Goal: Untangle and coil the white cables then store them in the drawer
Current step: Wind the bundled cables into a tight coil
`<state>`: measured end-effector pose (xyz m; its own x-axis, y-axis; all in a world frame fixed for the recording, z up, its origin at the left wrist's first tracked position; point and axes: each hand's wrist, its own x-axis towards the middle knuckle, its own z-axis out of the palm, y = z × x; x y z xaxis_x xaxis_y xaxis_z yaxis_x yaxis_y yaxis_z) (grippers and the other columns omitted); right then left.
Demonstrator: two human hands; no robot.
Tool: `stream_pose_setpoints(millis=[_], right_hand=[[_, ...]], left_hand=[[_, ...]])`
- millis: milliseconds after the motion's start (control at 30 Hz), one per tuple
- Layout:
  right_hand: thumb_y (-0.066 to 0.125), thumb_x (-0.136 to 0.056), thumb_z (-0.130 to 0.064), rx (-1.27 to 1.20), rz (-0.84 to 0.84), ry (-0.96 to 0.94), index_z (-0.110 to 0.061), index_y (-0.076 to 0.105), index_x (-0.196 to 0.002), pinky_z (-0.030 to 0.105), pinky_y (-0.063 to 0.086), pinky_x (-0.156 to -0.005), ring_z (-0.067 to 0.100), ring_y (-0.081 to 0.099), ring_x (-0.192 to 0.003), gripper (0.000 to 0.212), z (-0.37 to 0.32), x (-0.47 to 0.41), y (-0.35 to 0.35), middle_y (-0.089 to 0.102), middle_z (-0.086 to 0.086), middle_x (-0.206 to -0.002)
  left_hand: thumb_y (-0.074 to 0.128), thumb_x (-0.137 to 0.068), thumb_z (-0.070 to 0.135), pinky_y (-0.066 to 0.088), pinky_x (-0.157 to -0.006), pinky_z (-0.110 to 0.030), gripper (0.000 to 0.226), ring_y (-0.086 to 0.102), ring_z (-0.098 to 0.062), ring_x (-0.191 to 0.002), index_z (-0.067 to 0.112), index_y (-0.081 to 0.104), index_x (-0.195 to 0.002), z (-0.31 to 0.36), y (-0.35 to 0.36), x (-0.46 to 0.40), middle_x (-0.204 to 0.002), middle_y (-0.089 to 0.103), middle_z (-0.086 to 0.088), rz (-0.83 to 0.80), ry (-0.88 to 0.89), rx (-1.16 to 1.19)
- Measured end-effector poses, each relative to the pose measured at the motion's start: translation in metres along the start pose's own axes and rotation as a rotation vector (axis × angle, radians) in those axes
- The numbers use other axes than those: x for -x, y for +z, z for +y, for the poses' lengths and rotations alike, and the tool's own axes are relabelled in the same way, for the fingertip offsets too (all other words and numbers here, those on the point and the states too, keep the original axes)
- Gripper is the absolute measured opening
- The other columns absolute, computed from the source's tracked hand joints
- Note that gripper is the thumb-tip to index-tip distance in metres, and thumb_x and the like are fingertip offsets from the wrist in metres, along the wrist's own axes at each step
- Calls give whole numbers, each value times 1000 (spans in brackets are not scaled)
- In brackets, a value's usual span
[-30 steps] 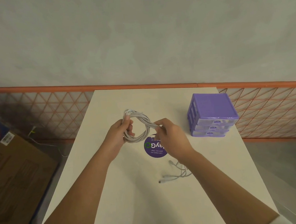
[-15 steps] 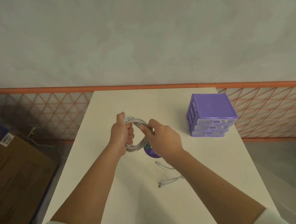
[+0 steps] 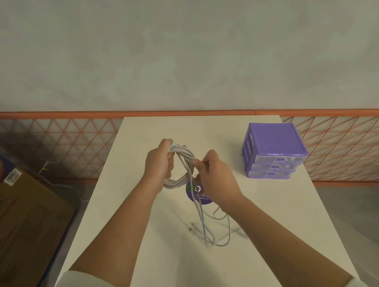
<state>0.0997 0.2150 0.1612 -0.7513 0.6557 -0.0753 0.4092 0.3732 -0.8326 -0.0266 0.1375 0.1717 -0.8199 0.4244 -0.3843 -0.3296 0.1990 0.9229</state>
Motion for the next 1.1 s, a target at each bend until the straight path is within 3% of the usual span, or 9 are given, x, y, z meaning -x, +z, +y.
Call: stream_pose_setpoints(millis=[100,200,333,500,633,767,867,1000,1100], right_hand=[[51,-92,-53,-145,-61,111,-22,45,-90,46,59,-68,22,69,-62,32,3,5,4,70,2,-74],[68,-83,-49,-171,-129,163,-22,47,-100,30,56,-58,16,69,-61,38,0,9,7,72,0,-73],[60,-93,-26,-262,-214,186,-13,48,-102,29,52,-53,19,62,-52,20,-2,6,9,73,6,-74],[54,-98,-35,34,-298,104,-14,50,-105,29,41,-62,17,52,-74,22,-2,-6,-5,60,3,-91],[52,-97,-34,236,-382,-41,-30,46,-99,26,41,-54,17,51,-71,8,2,-22,-27,61,0,-90],[53,-94,-45,354,-331,-92,-36,49,-108,27,48,-56,20,60,-80,17,4,-24,-31,64,-4,-93],[51,-89,-63,318,-285,-72,-36,56,-109,24,45,-54,16,63,-84,33,6,-20,-29,66,-6,-94],[57,-92,-51,176,-268,-22,-31,60,-100,23,43,-55,15,61,-77,21,10,-23,-20,65,-7,-85],[61,-92,-43,2,-280,36,-27,59,-102,20,40,-51,9,53,-59,19,9,-23,-18,63,-7,-76]], left_hand=[[45,-89,36,17,-39,-21,43,16,-15,-43,19,30,-52,-3,-1,-1,-47,23,5,22,-9,18],[44,-88,37,17,-41,-21,42,15,-16,-46,19,30,-53,-8,-1,-1,-47,24,5,29,-33,50],[47,-88,39,19,-43,-23,43,19,-16,-43,18,33,-53,-10,-2,0,-45,27,5,123,-40,13],[56,-84,53,32,-59,-33,50,35,-23,-53,13,41,-58,-15,-13,-12,-56,40,-4,264,64,-191],[61,-83,54,28,-58,-33,54,31,-22,-52,15,37,-55,-14,-21,-16,-57,36,-4,214,106,-230],[58,-82,63,23,-47,-26,58,27,-15,-42,17,38,-53,-4,-23,-10,-48,33,2,69,23,-176],[58,-83,53,17,-45,-25,49,20,-14,-45,18,37,-56,-4,-23,-6,-49,28,4,-11,-25,-120],[63,-82,40,16,-43,-24,43,19,-13,-45,20,35,-55,-7,-19,-3,-49,25,7,11,-34,-54],[63,-82,39,17,-44,-25,44,19,-14,-45,21,35,-54,-8,-14,0,-49,25,6,35,-32,-14]])
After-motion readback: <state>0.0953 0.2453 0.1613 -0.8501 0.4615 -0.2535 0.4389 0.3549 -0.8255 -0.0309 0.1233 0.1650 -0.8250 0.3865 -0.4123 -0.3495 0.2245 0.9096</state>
